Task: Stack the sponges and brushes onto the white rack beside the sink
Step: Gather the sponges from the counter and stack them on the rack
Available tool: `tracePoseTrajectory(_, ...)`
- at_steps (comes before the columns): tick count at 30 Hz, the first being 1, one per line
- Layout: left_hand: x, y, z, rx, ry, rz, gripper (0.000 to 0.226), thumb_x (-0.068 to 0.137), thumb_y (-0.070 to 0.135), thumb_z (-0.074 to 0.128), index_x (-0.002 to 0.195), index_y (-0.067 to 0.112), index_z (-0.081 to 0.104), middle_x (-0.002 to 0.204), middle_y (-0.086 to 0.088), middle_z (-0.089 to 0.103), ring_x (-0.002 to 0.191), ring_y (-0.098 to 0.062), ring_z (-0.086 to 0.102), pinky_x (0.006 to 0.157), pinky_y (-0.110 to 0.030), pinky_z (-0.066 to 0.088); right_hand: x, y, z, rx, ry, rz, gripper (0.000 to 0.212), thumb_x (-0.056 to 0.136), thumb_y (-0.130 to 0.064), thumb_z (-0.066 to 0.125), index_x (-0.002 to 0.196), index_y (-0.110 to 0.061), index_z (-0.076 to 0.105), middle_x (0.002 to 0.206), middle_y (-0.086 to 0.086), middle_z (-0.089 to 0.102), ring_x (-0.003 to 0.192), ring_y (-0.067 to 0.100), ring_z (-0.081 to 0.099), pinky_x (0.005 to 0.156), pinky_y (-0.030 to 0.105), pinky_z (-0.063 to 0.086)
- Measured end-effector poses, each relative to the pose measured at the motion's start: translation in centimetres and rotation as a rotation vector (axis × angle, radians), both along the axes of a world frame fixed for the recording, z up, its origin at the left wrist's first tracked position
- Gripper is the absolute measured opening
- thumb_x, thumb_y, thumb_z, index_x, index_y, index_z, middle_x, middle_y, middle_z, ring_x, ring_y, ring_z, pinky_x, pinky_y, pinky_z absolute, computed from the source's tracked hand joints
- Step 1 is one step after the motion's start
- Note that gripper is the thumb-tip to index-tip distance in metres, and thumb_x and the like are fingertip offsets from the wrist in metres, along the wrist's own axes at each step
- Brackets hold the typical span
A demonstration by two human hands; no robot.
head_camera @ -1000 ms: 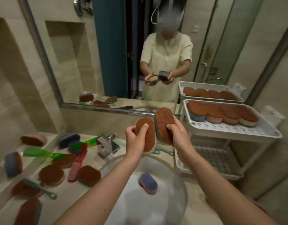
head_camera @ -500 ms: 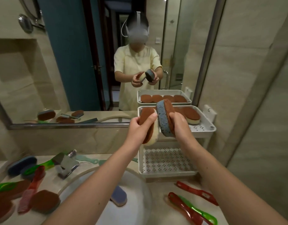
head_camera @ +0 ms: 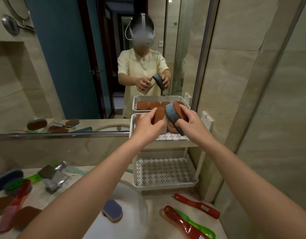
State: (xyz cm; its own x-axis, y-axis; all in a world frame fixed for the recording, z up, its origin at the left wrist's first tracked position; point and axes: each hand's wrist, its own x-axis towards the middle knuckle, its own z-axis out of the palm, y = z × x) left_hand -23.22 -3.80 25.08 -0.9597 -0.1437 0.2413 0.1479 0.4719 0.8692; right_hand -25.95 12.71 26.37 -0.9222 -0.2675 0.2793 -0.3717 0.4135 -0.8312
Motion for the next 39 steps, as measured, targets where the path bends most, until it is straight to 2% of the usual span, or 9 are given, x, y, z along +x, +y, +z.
tracePoseTrajectory(5,-0.9,-0.2,-2.7,-0.577,0.144,0.158,0.064,0.083,0.035,0.048,0.145,0.038,0.035,0.138,0.006,0.046,0.131,-0.019,0.027,0.117,-0.045,0.005,-1.4,1.5,-1.9,0.334,0.221,-0.125,0.069,0.086,-0.014,0.051,0.15,-0.029,0.033,0.145,0.001,0.04,0.136,0.022,0.032,0.115,0.044,0.025)
tracePoseTrajectory(9,-1.3,0.2,-4.5,-0.791,0.098,0.133,0.058,0.088,0.035,0.045,0.145,0.039,0.035,0.143,0.008,0.042,0.14,-0.019,0.02,0.114,-0.052,-0.017,-2.2,1.7,-3.5,0.581,0.248,-0.169,0.067,0.086,-0.015,0.05,0.148,-0.035,0.035,0.146,0.0,0.04,0.14,0.022,0.025,0.119,0.055,0.003)
tracePoseTrajectory(18,-1.8,1.4,-5.1,-0.817,-0.001,0.129,0.061,0.084,0.043,0.022,0.141,0.038,0.042,0.134,0.004,0.049,0.137,-0.017,0.025,0.116,-0.052,-0.013,-3.7,1.3,-5.9,0.643,0.183,-0.17,0.049,0.093,-0.022,0.038,0.136,-0.04,0.052,0.147,-0.001,0.043,0.145,0.022,0.019,0.116,0.059,-0.011)
tracePoseTrajectory(22,-1.7,1.3,-5.8,-0.863,0.083,0.143,0.058,0.085,0.047,0.025,0.137,0.033,0.049,0.129,0.002,0.048,0.129,-0.017,0.033,0.116,-0.042,0.019,-3.6,1.2,-7.2,0.691,0.268,-0.184,0.051,0.09,-0.046,0.03,0.134,-0.039,0.054,0.144,-0.003,0.049,0.142,0.02,0.029,0.115,0.053,-0.014)
tracePoseTrajectory(24,-1.8,1.2,-6.0,-0.831,0.101,0.163,0.053,0.087,0.047,0.029,0.134,0.033,0.05,0.122,0.002,0.047,0.12,-0.017,0.039,0.097,-0.036,0.036,-3.5,1.1,-7.6,0.637,0.308,-0.201,0.05,0.088,-0.048,0.032,0.128,-0.036,0.059,0.139,-0.003,0.053,0.136,0.018,0.038,0.117,0.05,-0.006)
tracePoseTrajectory(26,-1.8,1.2,-6.1,-0.83,0.091,0.168,0.05,0.089,0.045,0.032,0.133,0.032,0.05,0.121,0.003,0.046,0.114,-0.017,0.041,0.086,-0.034,0.039,-3.5,1.1,-7.8,0.573,0.327,-0.22,0.044,0.087,-0.046,0.037,0.122,-0.032,0.061,0.133,-0.003,0.056,0.127,0.016,0.045,0.116,0.046,0.013)
tracePoseTrajectory(28,-1.8,1.1,-6.0,-0.821,0.078,0.158,0.049,0.089,0.046,0.034,0.134,0.031,0.047,0.124,0.003,0.045,0.114,-0.016,0.042,0.084,-0.035,0.041,-3.5,1.2,-7.8,0.533,0.331,-0.224,0.044,0.088,-0.044,0.043,0.126,-0.027,0.057,0.133,-0.003,0.055,0.125,0.017,0.047,0.111,0.041,0.027)
tracePoseTrajectory(34,0.2,0.7,-5.8,-0.707,0.277,0.159,0.044,0.089,0.037,0.049,0.132,0.027,0.049,0.123,0.01,0.05,0.117,-0.01,0.043,0.094,-0.029,0.04,-1.9,1.0,-7.4,0.279,0.338,-0.161,0.053,0.086,-0.032,0.055,0.137,-0.023,0.044,0.138,-0.004,0.048,0.131,0.016,0.04,0.113,0.045,0.03)
tracePoseTrajectory(39,3.7,-0.3,-7.3,-0.379,0.371,0.233,0.039,0.09,0.024,0.052,0.128,0.03,0.051,0.123,0.02,0.045,0.109,0.002,0.046,0.087,-0.023,0.046,1.1,-1.2,-6.9,0.014,0.346,-0.028,0.05,0.087,-0.018,0.054,0.136,-0.026,0.044,0.129,-0.011,0.051,0.123,0.006,0.046,0.1,0.038,0.046)
